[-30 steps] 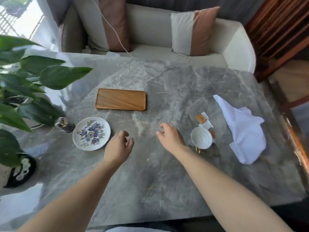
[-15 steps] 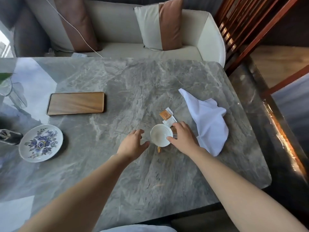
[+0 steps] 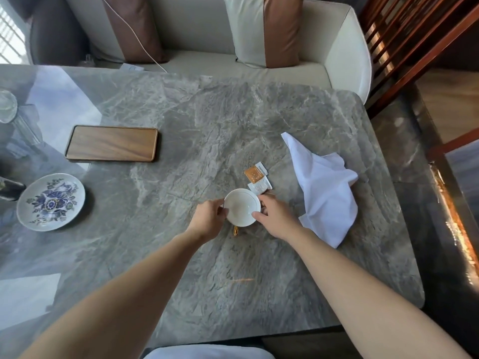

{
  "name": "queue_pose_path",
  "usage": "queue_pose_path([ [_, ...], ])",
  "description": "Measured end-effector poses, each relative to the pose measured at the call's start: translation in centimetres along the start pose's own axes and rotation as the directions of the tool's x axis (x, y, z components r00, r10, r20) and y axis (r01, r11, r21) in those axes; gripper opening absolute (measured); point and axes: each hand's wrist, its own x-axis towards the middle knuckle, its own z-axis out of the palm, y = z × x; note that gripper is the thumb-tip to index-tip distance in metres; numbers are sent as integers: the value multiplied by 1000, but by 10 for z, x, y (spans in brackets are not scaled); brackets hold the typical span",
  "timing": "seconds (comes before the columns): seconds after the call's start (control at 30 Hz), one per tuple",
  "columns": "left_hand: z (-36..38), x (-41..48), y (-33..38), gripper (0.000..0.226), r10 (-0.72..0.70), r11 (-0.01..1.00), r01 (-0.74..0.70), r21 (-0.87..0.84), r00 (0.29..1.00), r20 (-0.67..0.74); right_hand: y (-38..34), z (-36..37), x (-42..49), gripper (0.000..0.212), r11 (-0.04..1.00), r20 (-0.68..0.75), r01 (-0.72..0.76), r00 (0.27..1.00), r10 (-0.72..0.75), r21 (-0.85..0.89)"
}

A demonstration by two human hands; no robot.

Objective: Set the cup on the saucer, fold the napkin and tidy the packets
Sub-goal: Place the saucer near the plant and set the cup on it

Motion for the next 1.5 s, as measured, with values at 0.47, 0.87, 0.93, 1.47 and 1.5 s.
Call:
queue_pose_path([
  [0.47,-38,-23,-18,19,-105,982,90,-166,991,-86,-56,11,9,38,997,24,77,997,-77,-18],
  [0.87,-156,-66,-95,19,-234,965,190,-178,933,-273,-202,71,43,29,965,139,261,957,-256,-24],
  [0.93,-177,-73,-112,18,-255,961,206,-182,916,-310,-229,85,49,29,958,169,287,945,-280,-19],
  [1.47,-290,-95,-233,20,-386,921,326,-214,838,-385,-376,191,100,30,915,293,397,885,-361,-72],
  [1.5,-293,-94,-237,22,-388,921,332,-204,836,-388,-380,196,103,32,916,290,395,887,-360,-68],
])
